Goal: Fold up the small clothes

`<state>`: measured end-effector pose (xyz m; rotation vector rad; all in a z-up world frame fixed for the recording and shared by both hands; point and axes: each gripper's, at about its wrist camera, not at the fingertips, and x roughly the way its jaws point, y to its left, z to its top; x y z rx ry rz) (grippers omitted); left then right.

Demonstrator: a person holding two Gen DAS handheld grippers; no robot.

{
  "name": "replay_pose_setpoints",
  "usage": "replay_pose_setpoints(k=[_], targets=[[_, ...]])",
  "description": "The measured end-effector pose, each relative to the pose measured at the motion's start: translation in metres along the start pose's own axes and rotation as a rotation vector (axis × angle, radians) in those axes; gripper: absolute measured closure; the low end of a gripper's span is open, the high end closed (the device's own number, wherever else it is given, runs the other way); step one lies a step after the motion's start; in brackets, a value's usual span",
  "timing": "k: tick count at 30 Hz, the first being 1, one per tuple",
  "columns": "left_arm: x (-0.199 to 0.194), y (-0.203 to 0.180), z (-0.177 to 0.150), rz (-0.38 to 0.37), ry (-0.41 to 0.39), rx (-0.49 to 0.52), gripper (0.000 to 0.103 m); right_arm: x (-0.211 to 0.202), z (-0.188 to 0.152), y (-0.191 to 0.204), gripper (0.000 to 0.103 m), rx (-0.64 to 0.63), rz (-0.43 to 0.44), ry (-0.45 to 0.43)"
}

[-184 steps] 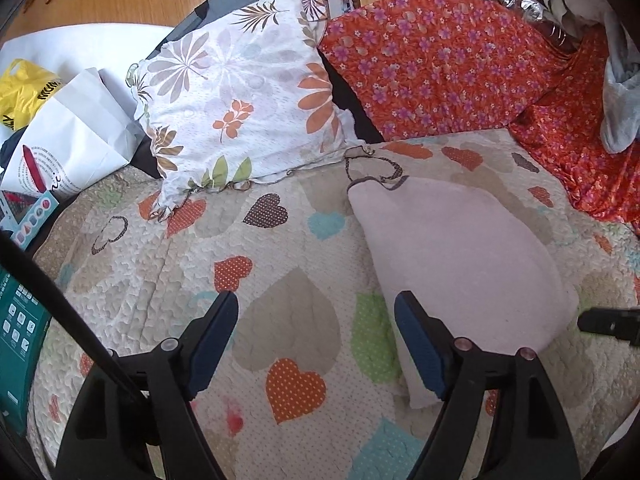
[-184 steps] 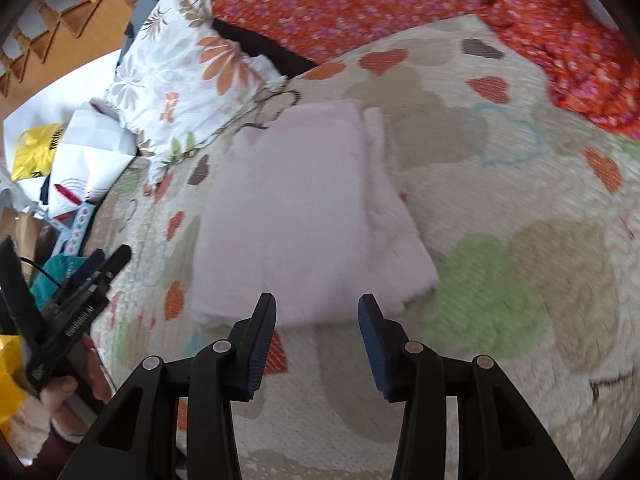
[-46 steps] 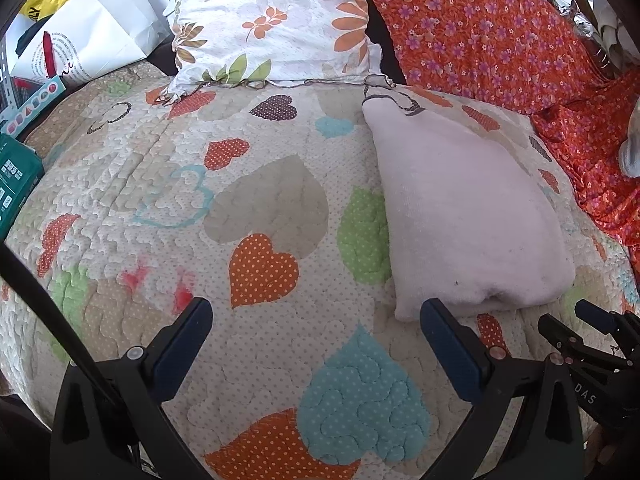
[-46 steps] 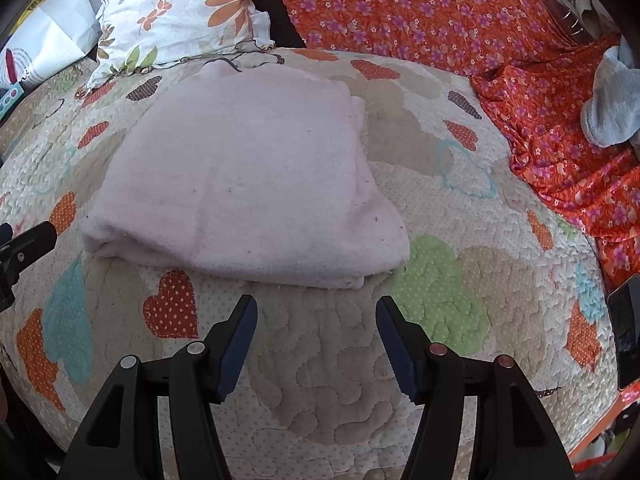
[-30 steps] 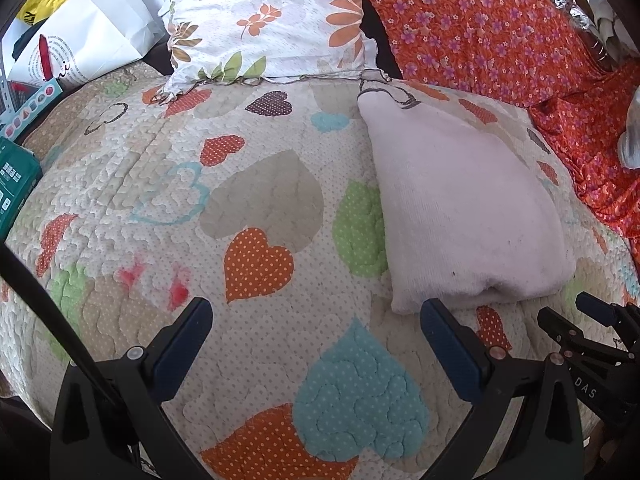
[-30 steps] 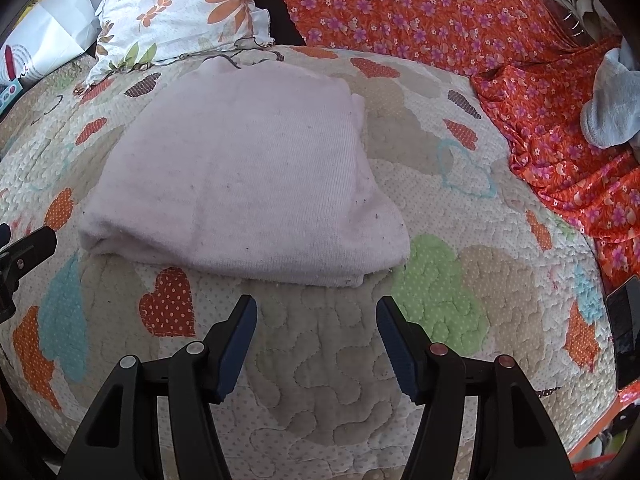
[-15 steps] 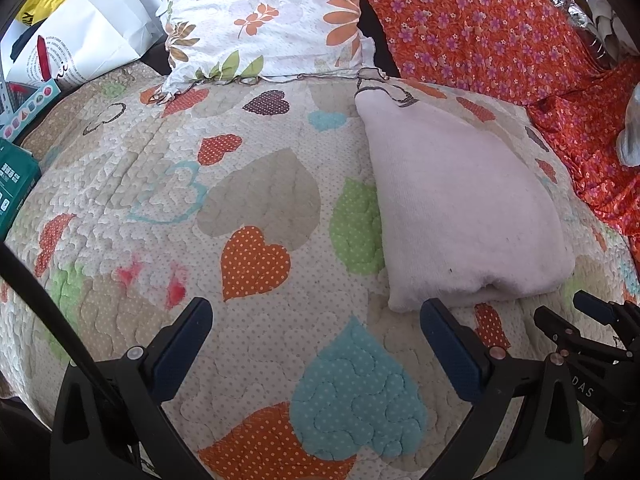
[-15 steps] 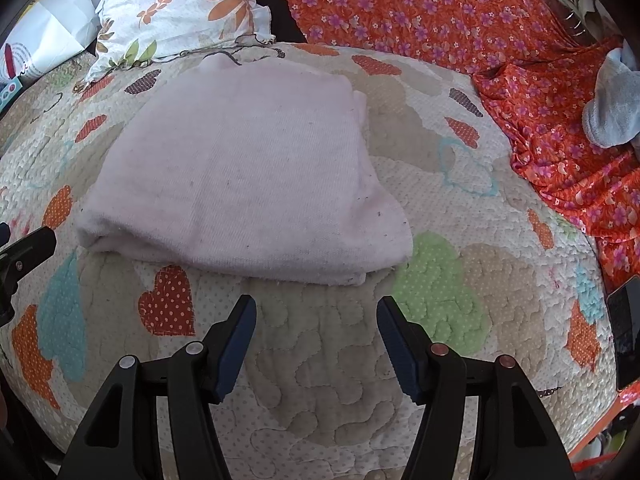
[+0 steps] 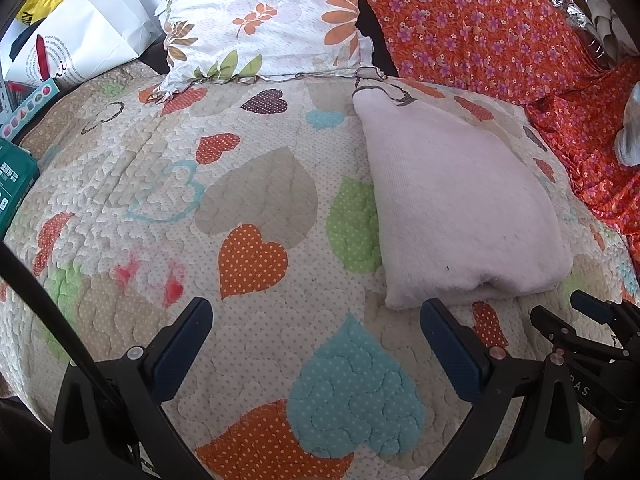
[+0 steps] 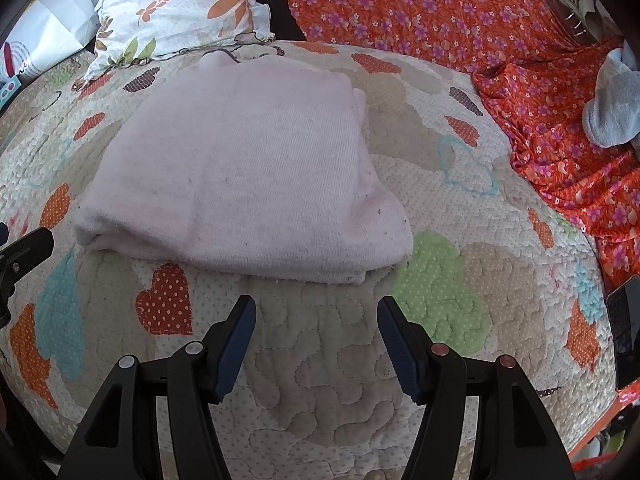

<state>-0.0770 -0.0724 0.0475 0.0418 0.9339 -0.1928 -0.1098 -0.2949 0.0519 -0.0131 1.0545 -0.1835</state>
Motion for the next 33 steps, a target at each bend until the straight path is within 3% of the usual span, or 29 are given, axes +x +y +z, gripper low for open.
replay_pose_setpoints(k=[12, 33], targets=[[-0.0003, -0.0029, -0.0044, 0.003, -0.005, 0.018, 0.000, -0.0029, -0.0005, 0.0016, 0.035, -0.029, -0.052, -0.011], [0.0032, -0.0037, -0.0087, -0.013, 0.008, 0.053, 0.000, -0.0062, 0.0002, 0.0021, 0.035, -0.025, -0.057, -0.025]])
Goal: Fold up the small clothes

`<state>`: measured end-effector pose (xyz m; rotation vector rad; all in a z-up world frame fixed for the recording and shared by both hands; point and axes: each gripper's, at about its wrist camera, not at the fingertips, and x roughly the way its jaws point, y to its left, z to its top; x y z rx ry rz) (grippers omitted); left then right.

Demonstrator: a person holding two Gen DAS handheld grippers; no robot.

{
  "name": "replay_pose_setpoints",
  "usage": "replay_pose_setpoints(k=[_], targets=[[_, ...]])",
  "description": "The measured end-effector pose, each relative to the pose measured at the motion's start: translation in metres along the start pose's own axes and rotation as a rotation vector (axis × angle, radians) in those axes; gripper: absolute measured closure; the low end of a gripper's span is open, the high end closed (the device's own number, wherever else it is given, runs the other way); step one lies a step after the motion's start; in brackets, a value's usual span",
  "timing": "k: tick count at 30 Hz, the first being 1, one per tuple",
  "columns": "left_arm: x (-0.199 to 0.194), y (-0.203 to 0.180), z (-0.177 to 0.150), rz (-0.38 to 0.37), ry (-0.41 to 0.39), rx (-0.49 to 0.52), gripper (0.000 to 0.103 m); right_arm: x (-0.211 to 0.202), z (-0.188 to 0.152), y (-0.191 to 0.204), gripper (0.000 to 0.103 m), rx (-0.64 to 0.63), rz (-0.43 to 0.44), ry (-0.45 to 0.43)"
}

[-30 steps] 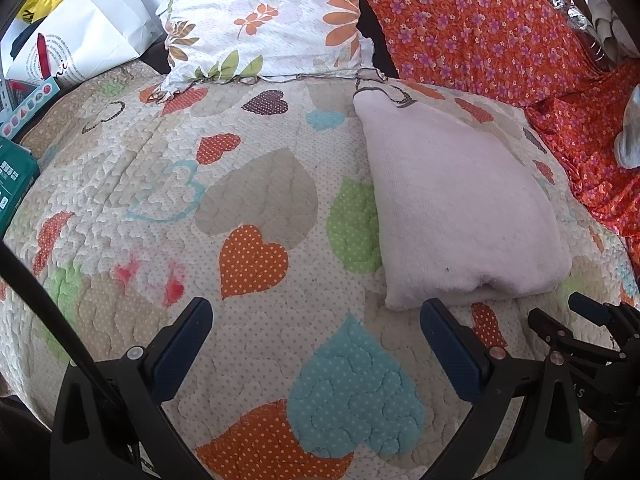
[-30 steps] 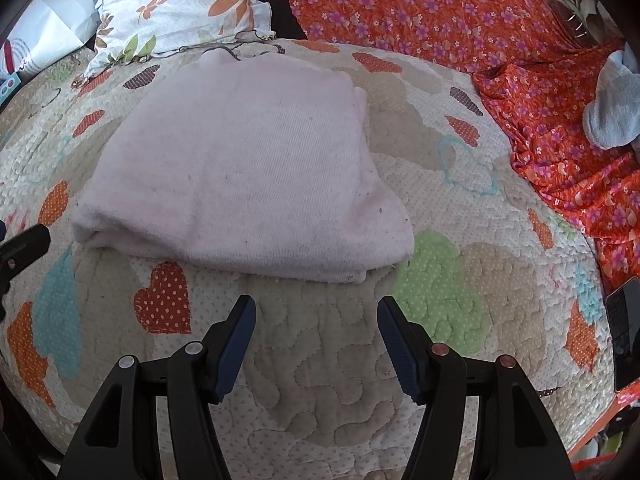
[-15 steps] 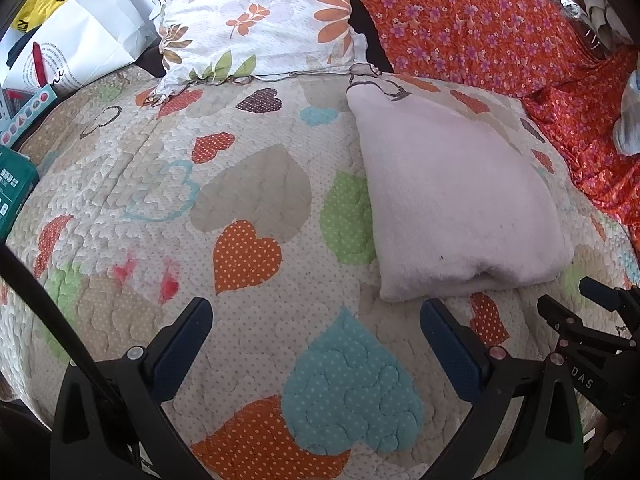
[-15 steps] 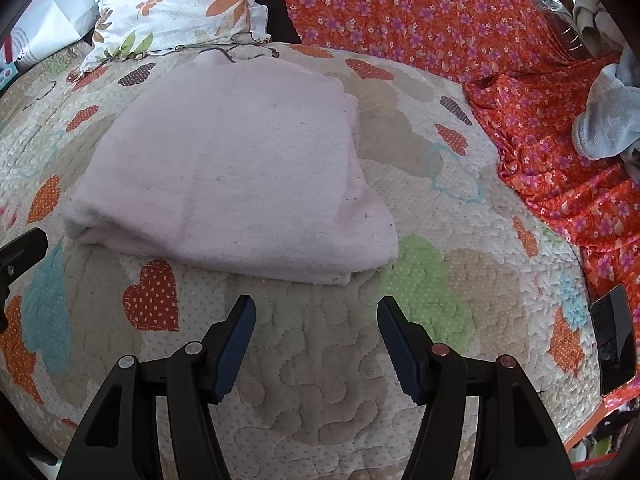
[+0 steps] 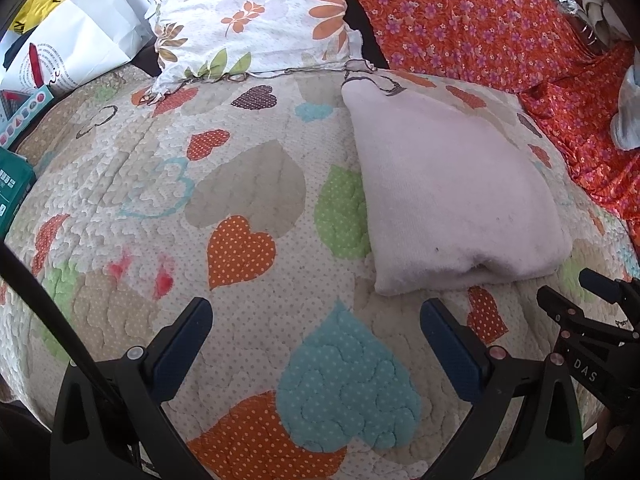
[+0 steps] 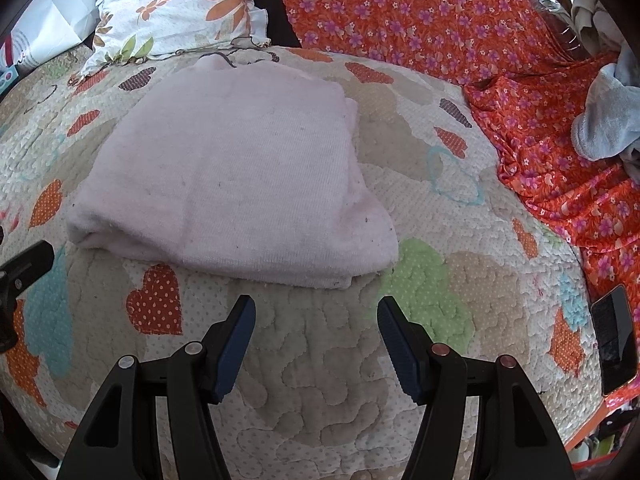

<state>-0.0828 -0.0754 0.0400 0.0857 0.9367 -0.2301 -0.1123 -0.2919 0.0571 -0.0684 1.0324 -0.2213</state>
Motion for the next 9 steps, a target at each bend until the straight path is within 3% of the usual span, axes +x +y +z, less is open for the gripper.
replay_pose_setpoints(k=[9], targets=[[-0.0029, -0.0033, 0.0000, -0.041, 0.007, 0.025, 0.000, -0.0011, -0.0009, 0.0019, 0.035, 0.002, 0.004, 0.000]])
